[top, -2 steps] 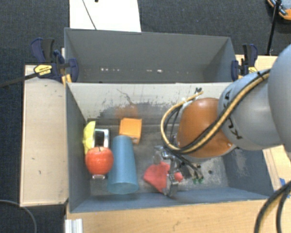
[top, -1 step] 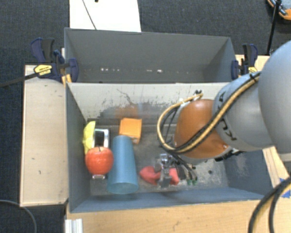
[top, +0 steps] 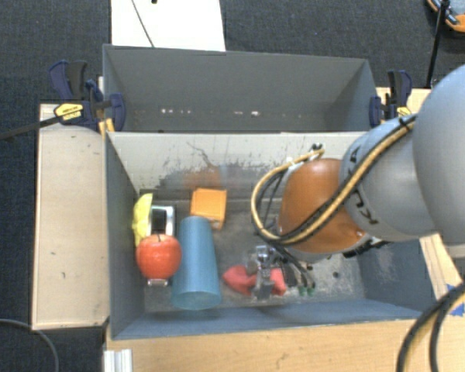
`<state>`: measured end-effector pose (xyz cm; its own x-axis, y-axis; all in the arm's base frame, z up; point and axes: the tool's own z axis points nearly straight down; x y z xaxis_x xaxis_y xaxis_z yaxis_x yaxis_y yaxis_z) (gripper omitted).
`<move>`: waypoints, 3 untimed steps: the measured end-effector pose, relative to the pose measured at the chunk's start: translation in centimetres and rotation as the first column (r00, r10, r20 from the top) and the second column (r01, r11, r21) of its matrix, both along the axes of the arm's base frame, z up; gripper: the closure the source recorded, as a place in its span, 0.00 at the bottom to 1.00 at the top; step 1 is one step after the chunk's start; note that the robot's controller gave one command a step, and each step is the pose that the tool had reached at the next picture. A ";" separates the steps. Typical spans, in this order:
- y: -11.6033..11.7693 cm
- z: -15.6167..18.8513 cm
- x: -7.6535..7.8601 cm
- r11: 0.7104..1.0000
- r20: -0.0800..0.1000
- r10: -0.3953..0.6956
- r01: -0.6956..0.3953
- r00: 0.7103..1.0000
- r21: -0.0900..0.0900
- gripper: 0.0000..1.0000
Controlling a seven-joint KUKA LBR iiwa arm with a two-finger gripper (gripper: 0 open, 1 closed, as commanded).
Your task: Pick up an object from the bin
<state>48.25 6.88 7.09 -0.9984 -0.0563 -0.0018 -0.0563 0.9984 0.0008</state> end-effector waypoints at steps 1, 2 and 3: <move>0.0 0.2 0.0 1.000 0.000 0.000 0.000 1.000 0.000 1.00; 0.0 0.6 0.0 1.000 0.001 0.000 0.000 1.000 0.000 1.00; 0.0 1.1 0.0 1.000 0.001 0.000 0.000 1.000 0.000 1.00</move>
Offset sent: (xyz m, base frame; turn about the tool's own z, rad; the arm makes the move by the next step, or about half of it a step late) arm 0.0002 0.0001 0.0024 0.0000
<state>48.21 6.87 8.21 -0.9984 -0.0562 -0.0024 -0.0562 0.9984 0.0008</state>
